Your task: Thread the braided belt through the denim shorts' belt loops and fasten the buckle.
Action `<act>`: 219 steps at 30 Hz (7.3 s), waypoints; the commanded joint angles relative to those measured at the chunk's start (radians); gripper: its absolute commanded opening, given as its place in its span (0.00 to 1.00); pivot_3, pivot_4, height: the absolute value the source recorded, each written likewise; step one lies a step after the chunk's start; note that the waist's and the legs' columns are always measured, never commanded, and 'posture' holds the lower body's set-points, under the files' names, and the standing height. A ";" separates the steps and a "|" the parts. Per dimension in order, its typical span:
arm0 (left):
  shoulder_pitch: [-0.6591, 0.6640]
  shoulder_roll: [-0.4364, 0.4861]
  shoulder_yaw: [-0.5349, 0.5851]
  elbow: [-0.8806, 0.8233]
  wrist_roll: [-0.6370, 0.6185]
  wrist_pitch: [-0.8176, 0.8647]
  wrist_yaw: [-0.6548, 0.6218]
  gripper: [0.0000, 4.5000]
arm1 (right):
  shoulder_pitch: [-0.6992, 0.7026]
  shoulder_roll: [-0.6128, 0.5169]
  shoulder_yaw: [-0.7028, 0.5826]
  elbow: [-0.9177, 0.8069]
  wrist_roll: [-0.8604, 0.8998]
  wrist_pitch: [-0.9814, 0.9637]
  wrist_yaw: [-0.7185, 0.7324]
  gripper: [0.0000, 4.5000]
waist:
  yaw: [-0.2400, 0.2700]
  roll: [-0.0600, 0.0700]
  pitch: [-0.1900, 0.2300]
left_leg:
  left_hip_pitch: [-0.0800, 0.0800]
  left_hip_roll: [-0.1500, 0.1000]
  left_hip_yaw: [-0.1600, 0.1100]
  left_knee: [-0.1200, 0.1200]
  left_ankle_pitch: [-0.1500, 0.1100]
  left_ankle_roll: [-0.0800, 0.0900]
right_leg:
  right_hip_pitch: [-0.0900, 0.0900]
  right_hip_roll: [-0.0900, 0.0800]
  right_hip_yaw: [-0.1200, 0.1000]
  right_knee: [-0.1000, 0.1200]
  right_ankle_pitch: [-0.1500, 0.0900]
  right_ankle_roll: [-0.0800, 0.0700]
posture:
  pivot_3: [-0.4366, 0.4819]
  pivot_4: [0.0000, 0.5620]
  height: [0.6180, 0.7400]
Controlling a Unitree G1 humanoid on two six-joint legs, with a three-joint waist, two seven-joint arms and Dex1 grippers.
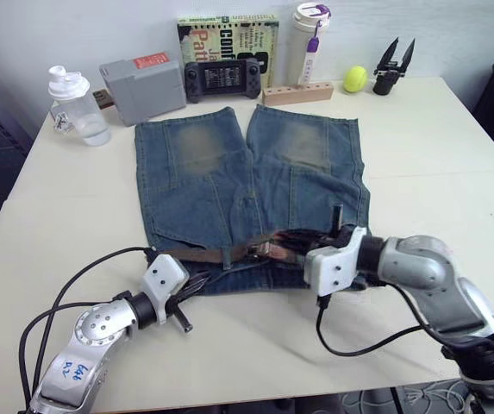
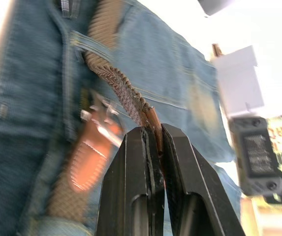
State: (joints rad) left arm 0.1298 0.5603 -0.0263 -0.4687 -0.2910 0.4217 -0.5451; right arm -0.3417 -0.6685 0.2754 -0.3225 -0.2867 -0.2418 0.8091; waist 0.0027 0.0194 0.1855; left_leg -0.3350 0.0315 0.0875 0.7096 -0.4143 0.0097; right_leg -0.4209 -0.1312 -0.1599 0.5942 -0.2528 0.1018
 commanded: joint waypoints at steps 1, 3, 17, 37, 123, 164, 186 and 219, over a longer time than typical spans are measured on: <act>0.053 0.021 -0.081 0.051 0.101 -0.025 0.002 0.01 | -0.021 -0.142 -0.250 0.011 0.107 0.035 0.019 0.00 | 0.000 0.000 -0.001 | 0.000 0.000 0.000 0.000 0.000 0.000 | 0.000 0.000 0.000 0.000 0.000 0.000 | 0.48 0.27 0.88; 0.055 0.021 -0.082 0.052 0.105 -0.038 -0.001 0.01 | -0.028 -0.170 -0.281 0.054 0.105 0.022 0.013 0.00 | 0.002 0.002 -0.002 | 0.000 0.000 0.000 0.000 0.000 0.000 | 0.000 0.000 0.000 0.000 0.000 0.000 | 0.48 0.27 0.88; 0.053 0.037 0.242 -0.153 -0.474 0.057 -0.163 0.69 | -0.085 -0.110 -0.192 0.034 0.168 0.003 0.036 0.00 | -0.001 0.001 -0.002 | -0.001 0.003 -0.001 0.003 -0.001 0.001 | 0.000 -0.001 0.000 0.001 0.000 0.000 | 0.48 0.27 0.88; -0.287 -0.009 0.015 0.037 -0.109 -0.180 -0.031 0.77 | -0.219 0.029 -0.021 0.016 0.174 -0.004 0.079 0.00 | -0.005 0.000 -0.001 | -0.001 0.000 0.000 0.001 -0.001 0.001 | 0.000 0.002 -0.001 0.000 0.000 0.000 | 0.48 0.27 0.88; -0.246 -0.042 -0.020 0.017 0.004 0.134 -0.004 0.00 | -0.126 0.286 -0.108 -0.329 0.536 1.418 -0.298 0.05 | -0.002 -0.001 -0.002 | -0.004 -0.001 0.002 0.004 -0.001 0.002 | -0.004 0.001 0.001 0.003 0.000 0.000 | 0.48 0.27 0.88; -0.416 -0.148 -0.155 0.067 0.039 0.165 -0.014 0.00 | -0.133 0.122 0.103 -0.337 0.561 1.371 -0.248 0.05 | 0.002 -0.001 -0.002 | -0.005 -0.001 0.002 0.004 -0.001 0.002 | -0.004 0.000 0.001 0.003 0.000 0.000 | 0.48 0.27 0.88; -0.316 -0.034 -0.071 -0.090 0.033 0.418 0.038 0.00 | -0.156 0.127 0.072 -0.288 0.498 1.321 -0.310 0.05 | -0.004 -0.001 -0.002 | -0.005 0.000 0.002 0.004 -0.001 0.002 | -0.005 0.001 0.001 0.003 0.000 0.000 | 0.48 0.27 0.88; -0.384 -0.241 -0.173 0.125 0.071 0.078 0.038 0.00 | -0.124 0.051 -0.009 -0.355 0.596 1.277 -0.132 0.57 | 0.001 -0.001 -0.002 | -0.006 -0.001 0.002 0.005 -0.001 0.002 | -0.005 0.000 0.001 0.003 0.000 0.000 | 0.48 0.27 0.88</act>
State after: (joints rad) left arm -0.2594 0.3245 -0.1857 -0.3353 -0.2246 0.5190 -0.4976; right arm -0.4585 -0.6171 0.3832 -0.6077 0.2338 1.0128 0.6395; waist 0.0033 0.0180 0.1837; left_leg -0.3413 0.0309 0.0889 0.7145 -0.4157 0.0117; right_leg -0.4258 -0.1309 -0.1594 0.5973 -0.2525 0.1023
